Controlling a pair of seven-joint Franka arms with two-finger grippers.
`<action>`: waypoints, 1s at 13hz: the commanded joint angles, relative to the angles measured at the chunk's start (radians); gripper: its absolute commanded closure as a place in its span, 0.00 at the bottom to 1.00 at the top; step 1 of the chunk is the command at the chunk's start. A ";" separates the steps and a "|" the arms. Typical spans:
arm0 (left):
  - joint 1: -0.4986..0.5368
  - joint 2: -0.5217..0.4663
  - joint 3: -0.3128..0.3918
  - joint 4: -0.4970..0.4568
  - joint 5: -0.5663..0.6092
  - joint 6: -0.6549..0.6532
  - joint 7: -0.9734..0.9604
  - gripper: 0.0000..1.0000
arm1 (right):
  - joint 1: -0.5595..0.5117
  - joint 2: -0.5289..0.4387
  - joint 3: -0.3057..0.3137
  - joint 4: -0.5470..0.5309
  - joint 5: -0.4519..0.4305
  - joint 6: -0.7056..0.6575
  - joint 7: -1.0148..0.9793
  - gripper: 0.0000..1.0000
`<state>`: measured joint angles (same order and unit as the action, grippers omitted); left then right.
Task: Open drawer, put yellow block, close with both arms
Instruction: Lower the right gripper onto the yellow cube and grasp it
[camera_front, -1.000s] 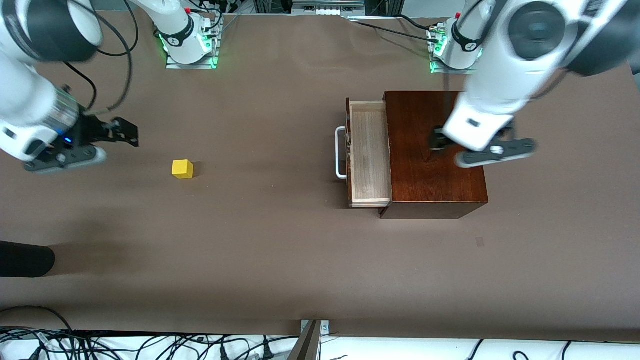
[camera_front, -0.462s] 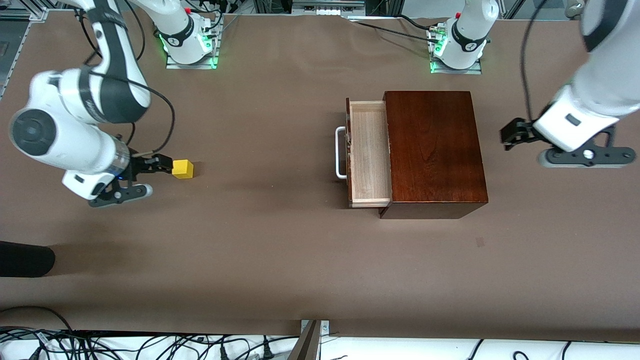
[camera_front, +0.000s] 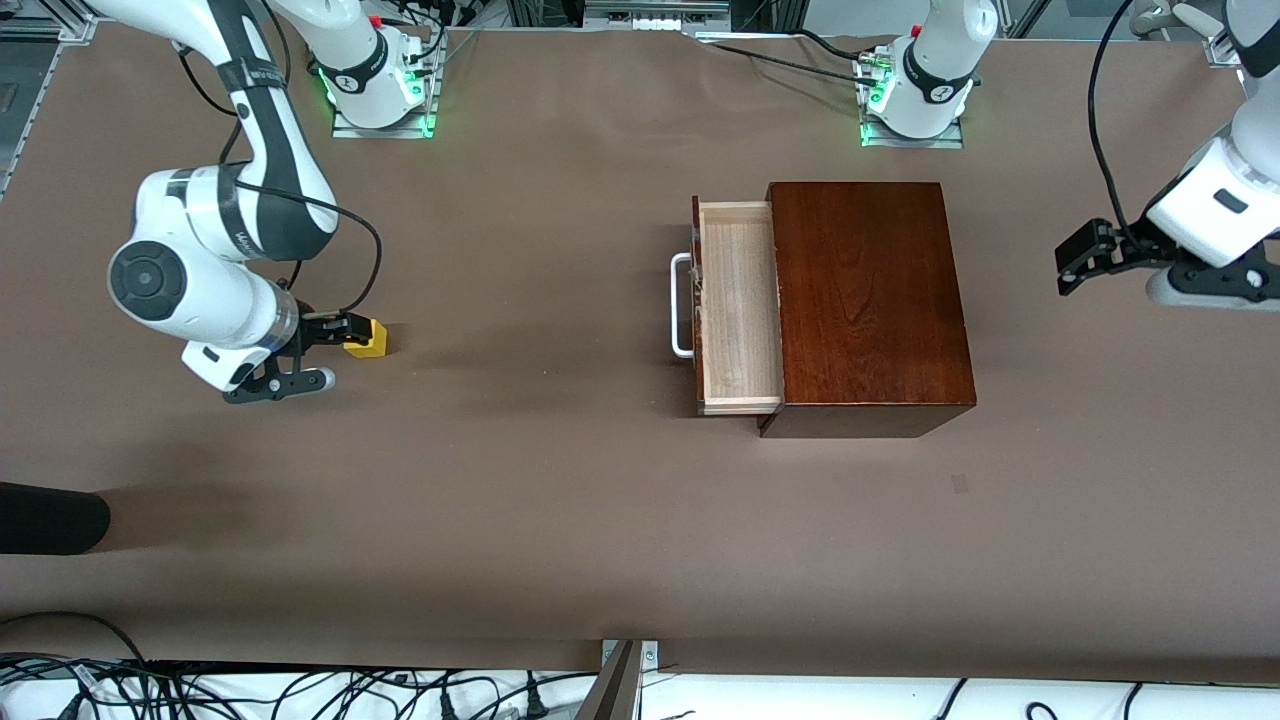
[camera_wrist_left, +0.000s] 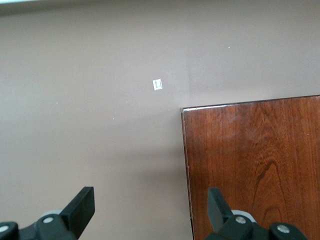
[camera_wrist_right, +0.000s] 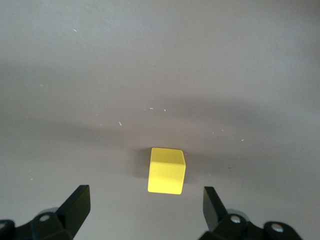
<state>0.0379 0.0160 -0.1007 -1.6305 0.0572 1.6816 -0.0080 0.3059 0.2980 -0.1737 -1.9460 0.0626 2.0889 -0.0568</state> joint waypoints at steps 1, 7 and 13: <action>-0.029 -0.054 0.049 -0.058 -0.025 0.029 0.023 0.00 | -0.002 -0.040 -0.007 -0.160 0.016 0.174 0.012 0.00; -0.038 -0.014 0.033 0.001 -0.023 -0.011 0.022 0.00 | -0.004 0.021 -0.006 -0.275 0.019 0.393 0.031 0.00; -0.038 -0.018 0.021 0.008 -0.028 -0.062 0.020 0.00 | -0.004 0.058 -0.003 -0.314 0.042 0.459 0.032 0.14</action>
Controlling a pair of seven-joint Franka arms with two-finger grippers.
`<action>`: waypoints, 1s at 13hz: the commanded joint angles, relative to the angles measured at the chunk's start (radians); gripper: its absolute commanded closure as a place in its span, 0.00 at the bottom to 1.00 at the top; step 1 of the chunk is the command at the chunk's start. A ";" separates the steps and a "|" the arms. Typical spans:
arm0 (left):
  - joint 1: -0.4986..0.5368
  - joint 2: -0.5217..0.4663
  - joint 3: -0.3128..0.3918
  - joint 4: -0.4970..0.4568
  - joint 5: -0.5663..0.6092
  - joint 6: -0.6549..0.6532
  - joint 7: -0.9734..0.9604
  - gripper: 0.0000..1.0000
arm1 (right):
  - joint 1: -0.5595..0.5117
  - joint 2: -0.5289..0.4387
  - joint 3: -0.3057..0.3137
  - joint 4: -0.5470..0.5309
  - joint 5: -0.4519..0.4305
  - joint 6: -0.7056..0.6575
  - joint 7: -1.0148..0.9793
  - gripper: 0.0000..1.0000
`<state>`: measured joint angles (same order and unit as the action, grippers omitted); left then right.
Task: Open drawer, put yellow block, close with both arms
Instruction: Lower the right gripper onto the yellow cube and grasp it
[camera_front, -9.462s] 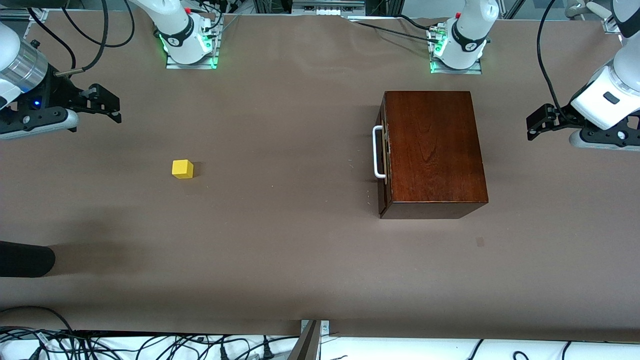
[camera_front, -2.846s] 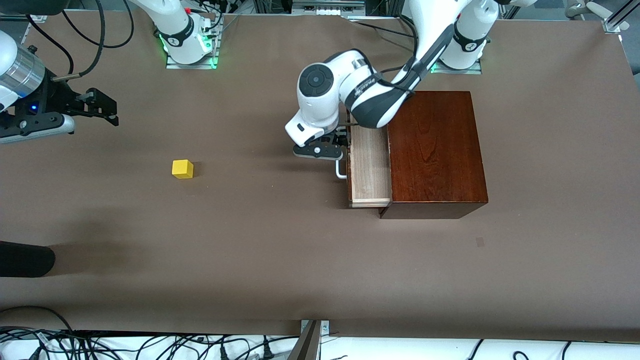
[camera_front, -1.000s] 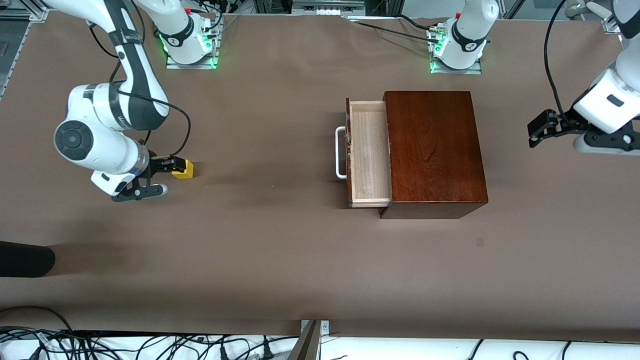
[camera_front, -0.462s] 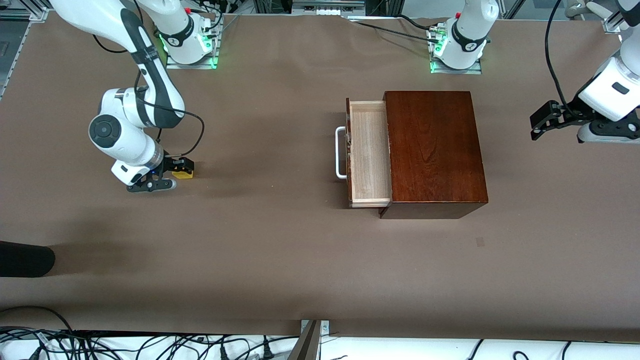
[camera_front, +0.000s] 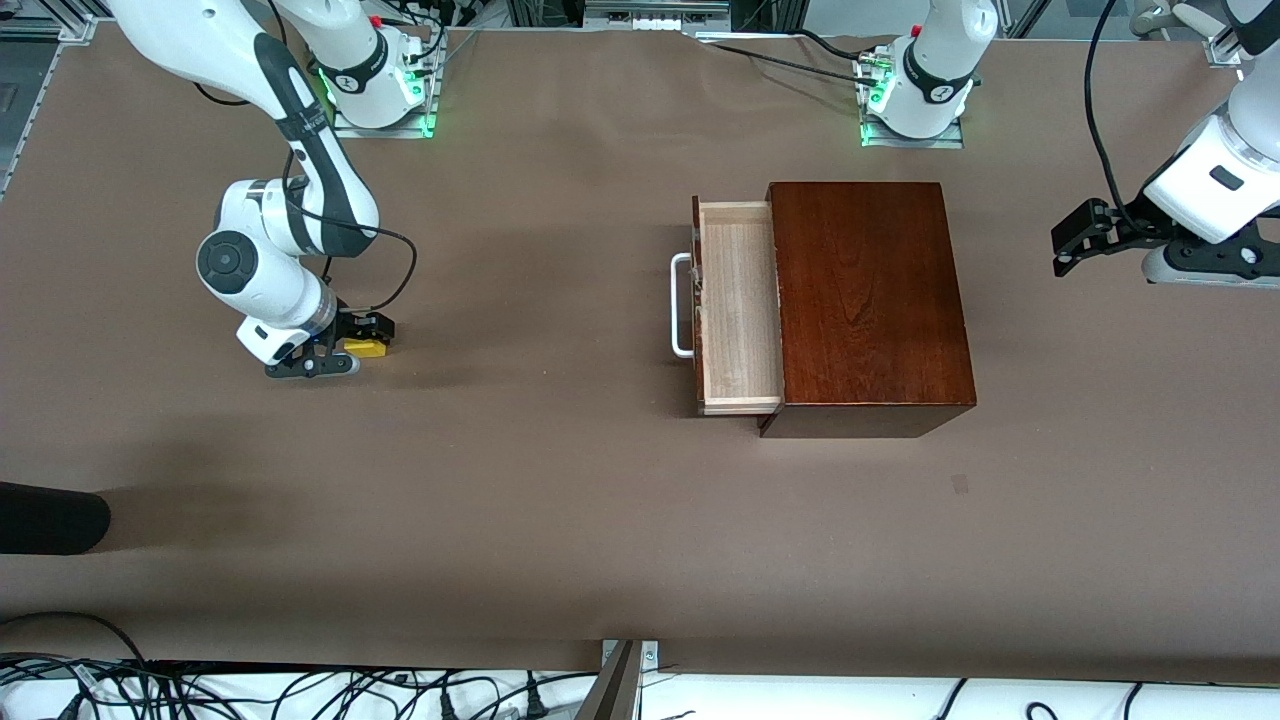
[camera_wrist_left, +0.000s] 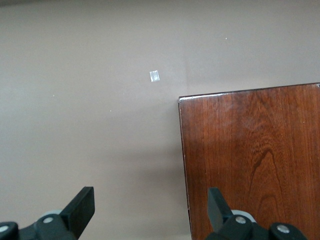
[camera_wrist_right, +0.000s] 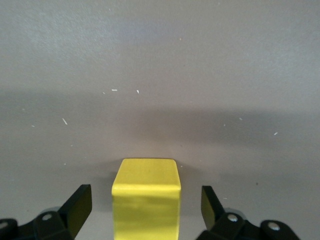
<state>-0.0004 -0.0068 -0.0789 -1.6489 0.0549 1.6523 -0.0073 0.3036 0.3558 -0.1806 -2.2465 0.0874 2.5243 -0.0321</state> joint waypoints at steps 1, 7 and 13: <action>-0.004 0.008 -0.013 0.040 -0.024 -0.034 0.015 0.00 | -0.001 0.008 0.004 -0.013 0.018 0.033 0.008 0.20; -0.001 0.014 -0.019 0.052 -0.024 -0.037 0.021 0.00 | 0.000 -0.014 0.007 -0.004 0.017 0.015 0.000 0.90; -0.001 0.014 -0.021 0.052 -0.024 -0.039 0.021 0.00 | 0.006 -0.060 0.010 0.305 0.006 -0.419 -0.012 0.95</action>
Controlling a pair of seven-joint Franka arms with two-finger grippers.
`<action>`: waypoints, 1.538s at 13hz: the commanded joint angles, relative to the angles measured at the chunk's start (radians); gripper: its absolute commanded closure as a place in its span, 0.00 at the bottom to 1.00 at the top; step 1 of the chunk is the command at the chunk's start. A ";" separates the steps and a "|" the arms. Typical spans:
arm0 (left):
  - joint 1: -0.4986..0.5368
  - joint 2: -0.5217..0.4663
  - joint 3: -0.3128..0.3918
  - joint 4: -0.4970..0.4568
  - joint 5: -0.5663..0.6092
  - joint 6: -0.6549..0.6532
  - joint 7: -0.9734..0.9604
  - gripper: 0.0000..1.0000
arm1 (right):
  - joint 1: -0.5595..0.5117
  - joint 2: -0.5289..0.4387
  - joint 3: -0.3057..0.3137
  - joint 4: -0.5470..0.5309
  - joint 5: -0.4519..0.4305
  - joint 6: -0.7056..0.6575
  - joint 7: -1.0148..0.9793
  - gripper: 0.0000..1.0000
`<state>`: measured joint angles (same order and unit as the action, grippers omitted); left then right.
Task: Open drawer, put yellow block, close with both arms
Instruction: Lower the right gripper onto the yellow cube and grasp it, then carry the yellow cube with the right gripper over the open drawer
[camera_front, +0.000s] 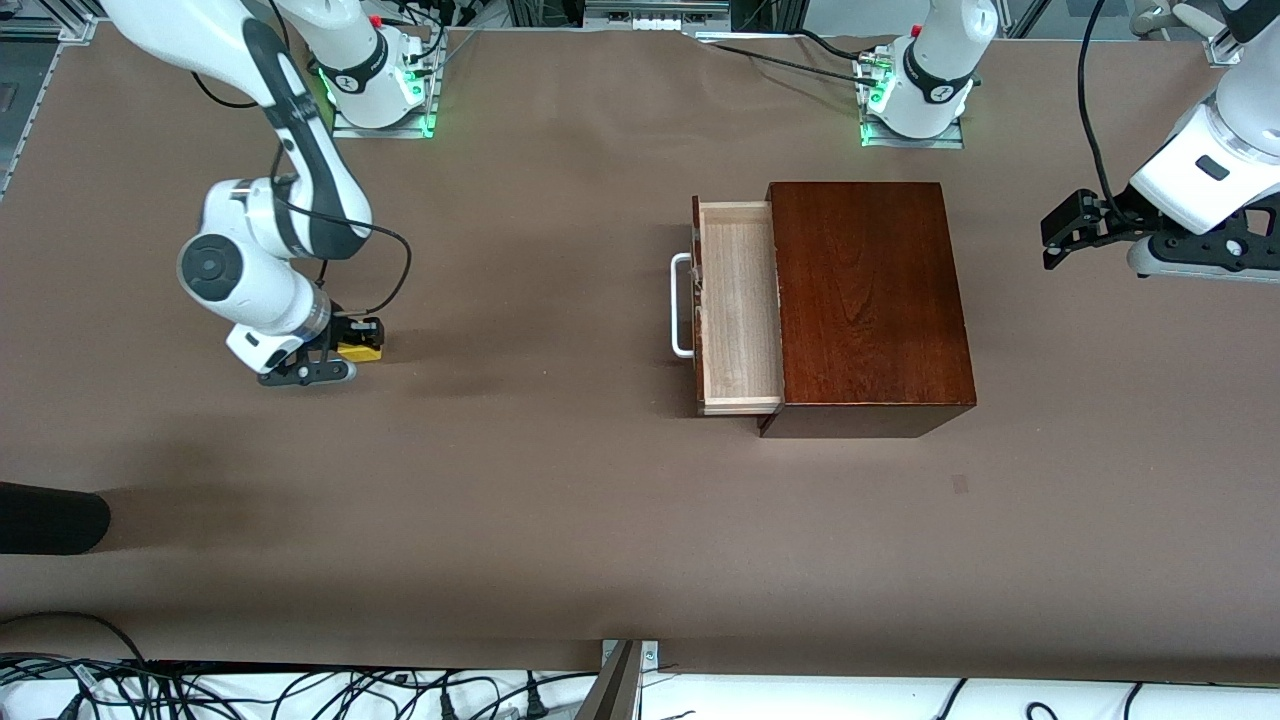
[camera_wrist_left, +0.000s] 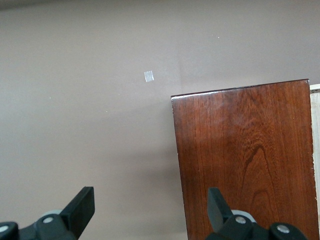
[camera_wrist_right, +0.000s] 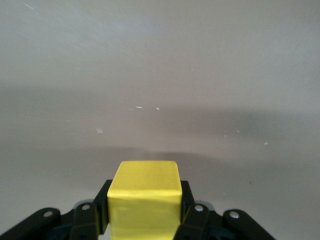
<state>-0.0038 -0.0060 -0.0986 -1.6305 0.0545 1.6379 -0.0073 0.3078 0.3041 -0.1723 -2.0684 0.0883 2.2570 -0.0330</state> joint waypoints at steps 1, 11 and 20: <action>0.002 0.014 -0.001 0.034 -0.024 -0.024 0.020 0.00 | 0.005 -0.002 0.002 0.201 0.002 -0.219 -0.011 0.95; -0.001 0.014 -0.001 0.035 -0.025 -0.023 0.017 0.00 | 0.344 0.065 0.011 0.615 -0.001 -0.484 -0.172 0.95; -0.001 0.015 -0.001 0.035 -0.025 -0.023 0.018 0.00 | 0.687 0.386 0.010 1.030 -0.057 -0.465 -0.364 0.94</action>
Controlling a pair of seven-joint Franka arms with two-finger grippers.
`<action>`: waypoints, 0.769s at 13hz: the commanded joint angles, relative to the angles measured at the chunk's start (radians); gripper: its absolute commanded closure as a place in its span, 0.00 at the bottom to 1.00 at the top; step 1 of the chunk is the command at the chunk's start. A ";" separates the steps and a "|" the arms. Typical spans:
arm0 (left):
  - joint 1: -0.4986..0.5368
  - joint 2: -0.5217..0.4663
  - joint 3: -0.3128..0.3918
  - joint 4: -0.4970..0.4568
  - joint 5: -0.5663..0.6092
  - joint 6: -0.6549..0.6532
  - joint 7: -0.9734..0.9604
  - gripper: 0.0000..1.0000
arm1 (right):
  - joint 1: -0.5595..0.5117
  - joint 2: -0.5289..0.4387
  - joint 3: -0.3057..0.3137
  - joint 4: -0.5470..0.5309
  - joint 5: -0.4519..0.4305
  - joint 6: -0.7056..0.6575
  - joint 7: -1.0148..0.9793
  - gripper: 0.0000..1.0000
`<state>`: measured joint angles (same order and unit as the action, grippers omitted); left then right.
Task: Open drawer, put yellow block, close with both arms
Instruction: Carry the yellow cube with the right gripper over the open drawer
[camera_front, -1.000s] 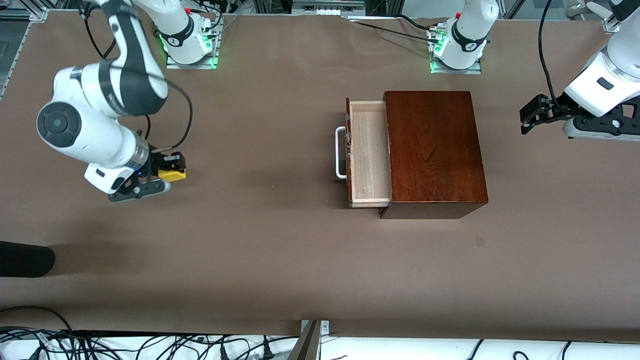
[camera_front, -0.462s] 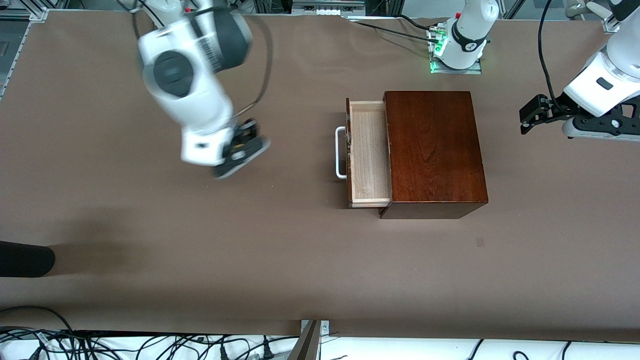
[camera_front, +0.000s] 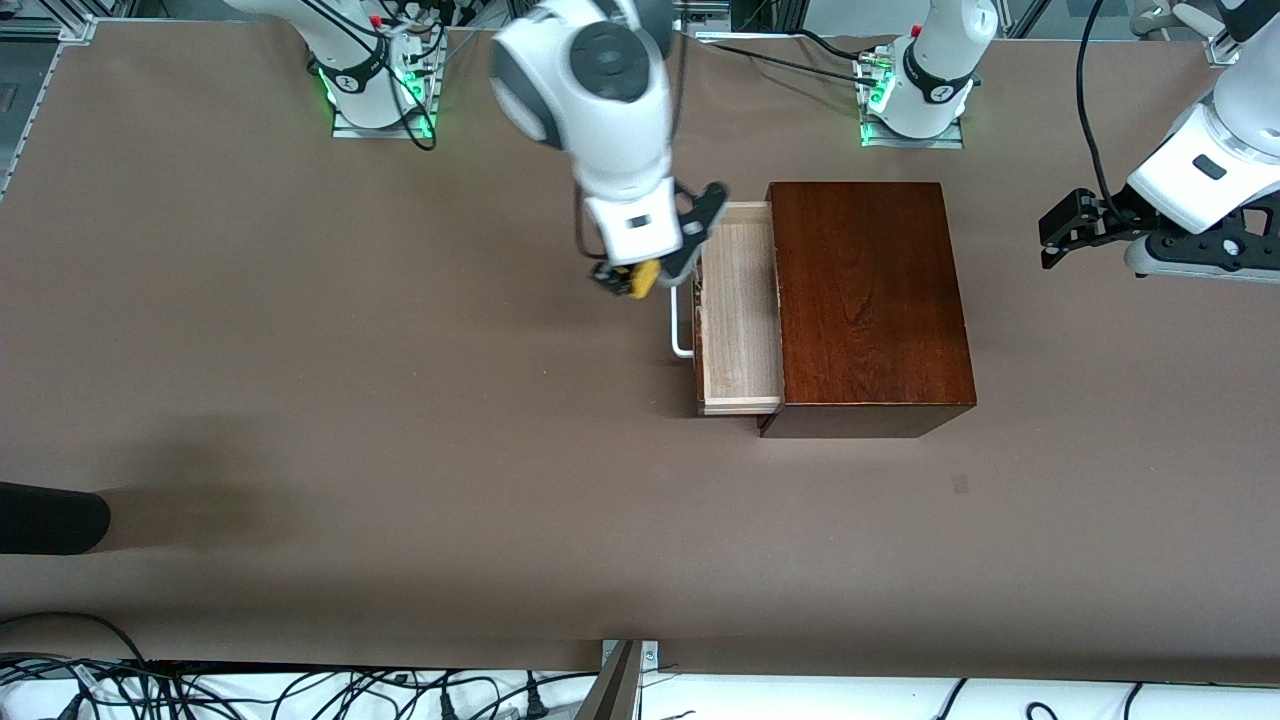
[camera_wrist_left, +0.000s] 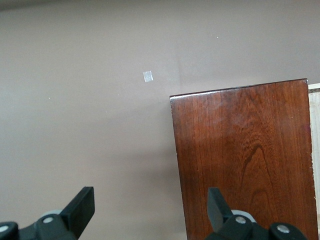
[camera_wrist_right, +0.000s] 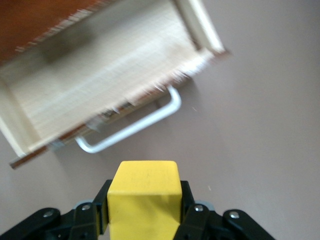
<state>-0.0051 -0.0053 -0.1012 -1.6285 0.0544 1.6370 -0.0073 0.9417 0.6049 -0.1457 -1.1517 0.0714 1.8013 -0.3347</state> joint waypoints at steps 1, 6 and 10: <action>0.000 0.015 0.001 0.033 -0.025 -0.022 0.018 0.00 | 0.081 0.101 -0.017 0.122 -0.065 -0.004 -0.081 0.94; 0.000 0.015 0.001 0.035 -0.025 -0.022 0.017 0.00 | 0.141 0.124 -0.015 0.124 -0.073 0.053 -0.191 0.94; 0.000 0.015 0.001 0.035 -0.025 -0.022 0.017 0.00 | 0.163 0.191 -0.017 0.133 -0.073 0.119 -0.219 0.94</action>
<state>-0.0051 -0.0051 -0.1012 -1.6284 0.0544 1.6370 -0.0073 1.0870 0.7437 -0.1494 -1.0633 0.0073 1.9022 -0.5342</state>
